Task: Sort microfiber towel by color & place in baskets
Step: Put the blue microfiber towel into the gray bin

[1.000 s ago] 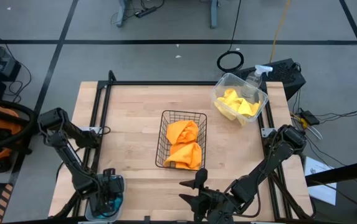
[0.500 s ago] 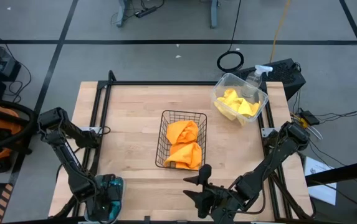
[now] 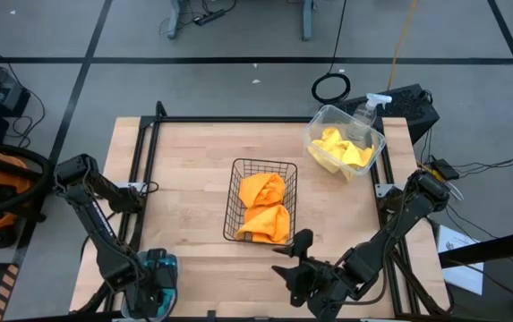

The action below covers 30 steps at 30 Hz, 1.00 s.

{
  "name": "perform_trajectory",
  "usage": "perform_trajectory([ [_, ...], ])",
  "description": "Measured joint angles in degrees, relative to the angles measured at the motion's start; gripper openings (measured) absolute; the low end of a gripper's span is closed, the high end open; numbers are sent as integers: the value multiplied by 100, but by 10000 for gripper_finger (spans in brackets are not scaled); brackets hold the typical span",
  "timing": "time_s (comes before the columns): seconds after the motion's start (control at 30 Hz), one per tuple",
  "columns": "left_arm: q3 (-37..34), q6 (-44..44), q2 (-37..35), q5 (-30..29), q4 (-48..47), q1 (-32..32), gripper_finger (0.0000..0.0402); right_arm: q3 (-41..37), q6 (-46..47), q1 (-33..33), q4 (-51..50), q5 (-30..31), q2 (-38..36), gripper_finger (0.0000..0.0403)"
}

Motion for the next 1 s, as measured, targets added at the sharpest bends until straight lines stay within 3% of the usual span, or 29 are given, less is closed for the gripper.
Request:
perform_trajectory([
  [0.23, 2, -903, 0, 36, -1352, 35, 206, 0, 101, 35, -111, -13, 0, 226],
  [0.43, 19, -978, 0, 103, -1309, 33, 211, 0, 109, 35, -116, -13, 3, 226],
  [0.83, 306, -844, 0, 226, -1439, 33, 306, 0, 83, 35, -124, -13, 5, 226],
  [1.0, 550, -788, 0, 237, -1792, 33, 328, 0, 68, 35, -132, -15, 5, 226],
])
